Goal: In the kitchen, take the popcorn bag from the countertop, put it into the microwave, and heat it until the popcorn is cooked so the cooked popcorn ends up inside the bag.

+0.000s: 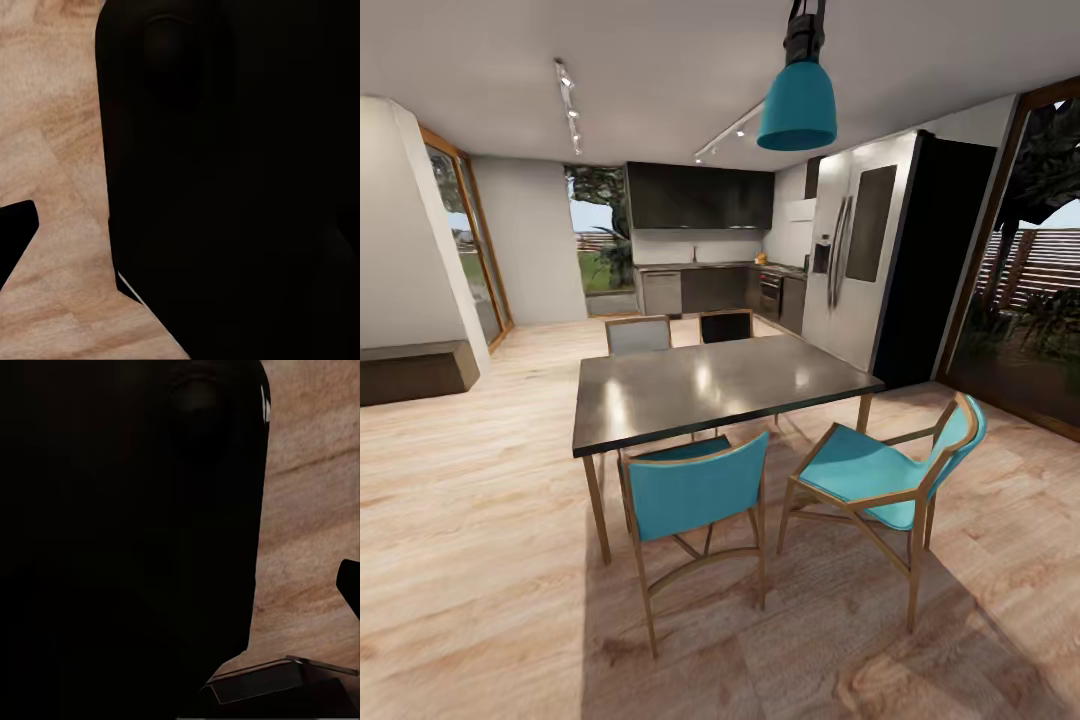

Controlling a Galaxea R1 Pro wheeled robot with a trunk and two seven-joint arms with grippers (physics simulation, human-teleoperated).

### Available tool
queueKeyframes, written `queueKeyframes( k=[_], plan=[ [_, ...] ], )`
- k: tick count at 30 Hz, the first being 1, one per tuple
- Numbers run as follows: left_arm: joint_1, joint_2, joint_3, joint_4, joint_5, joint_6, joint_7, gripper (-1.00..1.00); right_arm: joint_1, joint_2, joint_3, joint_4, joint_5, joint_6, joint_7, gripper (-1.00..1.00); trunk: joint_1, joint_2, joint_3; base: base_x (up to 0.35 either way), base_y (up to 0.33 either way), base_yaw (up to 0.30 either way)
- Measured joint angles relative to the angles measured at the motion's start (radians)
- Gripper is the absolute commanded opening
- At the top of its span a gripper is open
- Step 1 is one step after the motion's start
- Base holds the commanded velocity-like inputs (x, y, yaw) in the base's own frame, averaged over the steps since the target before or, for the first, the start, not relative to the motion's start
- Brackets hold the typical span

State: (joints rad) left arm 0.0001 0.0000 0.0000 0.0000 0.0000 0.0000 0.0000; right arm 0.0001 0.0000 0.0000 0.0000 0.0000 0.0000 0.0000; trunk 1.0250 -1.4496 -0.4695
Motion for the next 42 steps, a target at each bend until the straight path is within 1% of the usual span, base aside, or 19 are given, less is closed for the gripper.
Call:
queueKeyframes(
  k=[1,2,3,6,10,13,20,26,29,30,34,36,42],
  plan=[
    [0.000,0.000,0.000,0.000,0.000,0.000,0.000,1.00,0.000,0.000,0.000,0.000,0.000,0.000,0.000,1.00,0.000,0.000,0.000,0.000,0.000,0.000],
    [-0.002,-0.006,0.005,-0.005,0.005,-0.002,-0.001,1.00,-0.001,-0.006,0.005,-0.003,0.005,-0.005,-0.001,1.00,0.000,0.000,0.000,0.000,0.000,0.000],
    [-0.002,-0.011,0.009,-0.011,0.006,-0.002,-0.001,1.00,-0.001,-0.006,0.005,-0.003,0.008,-0.008,-0.001,1.00,0.000,0.000,0.000,0.000,0.000,0.000],
    [-0.001,-0.011,0.009,-0.013,0.007,-0.002,-0.001,1.00,-0.001,-0.006,0.005,-0.003,0.008,-0.008,-0.001,1.00,0.000,0.000,0.000,0.000,0.000,0.000],
    [-0.002,-0.006,0.026,-0.035,0.027,-0.015,-0.001,1.00,-0.001,-0.007,0.007,-0.006,0.010,-0.021,0.001,1.00,0.000,0.000,0.000,0.000,0.000,0.000],
    [-0.002,-0.006,0.028,-0.050,0.042,-0.016,-0.001,1.00,-0.001,-0.008,0.007,-0.006,0.010,-0.023,0.001,1.00,0.000,0.000,0.000,0.000,0.000,0.000],
    [-0.001,-0.006,0.029,-0.050,0.078,-0.017,-0.001,1.00,-0.001,-0.007,0.009,-0.006,0.011,-0.022,0.001,1.00,0.000,0.000,0.000,0.000,0.000,0.004],
    [-0.002,-0.005,0.030,-0.050,0.111,-0.017,0.000,1.00,-0.001,-0.007,0.008,-0.006,0.011,-0.022,-0.001,1.00,0.000,0.000,0.000,0.000,0.000,0.203],
    [-0.002,-0.004,0.029,-0.050,0.159,-0.017,0.000,1.00,-0.001,-0.008,0.008,-0.006,0.011,-0.022,-0.001,1.00,0.000,0.000,0.000,0.000,0.000,0.263],
    [-0.002,-0.004,0.028,-0.050,0.186,-0.017,0.000,1.00,-0.001,-0.008,0.008,-0.006,0.011,-0.022,-0.001,1.00,0.000,0.000,0.000,0.000,0.000,0.266],
    [-0.002,-0.003,0.027,-0.050,0.252,-0.017,0.000,1.00,-0.001,-0.008,0.008,-0.006,0.010,-0.022,-0.001,1.00,0.000,0.000,0.000,0.000,0.000,0.269],
    [-0.002,-0.003,0.027,-0.050,0.260,-0.017,0.000,1.00,-0.001,-0.008,0.008,-0.006,0.010,-0.023,-0.001,1.00,0.000,0.000,0.000,0.000,0.000,0.272],
    [-0.002,-0.003,0.027,-0.050,0.270,-0.017,0.001,1.00,-0.001,-0.008,0.007,-0.006,0.010,-0.025,-0.001,1.00,0.000,0.000,0.000,0.000,0.000,0.276]
  ],
)
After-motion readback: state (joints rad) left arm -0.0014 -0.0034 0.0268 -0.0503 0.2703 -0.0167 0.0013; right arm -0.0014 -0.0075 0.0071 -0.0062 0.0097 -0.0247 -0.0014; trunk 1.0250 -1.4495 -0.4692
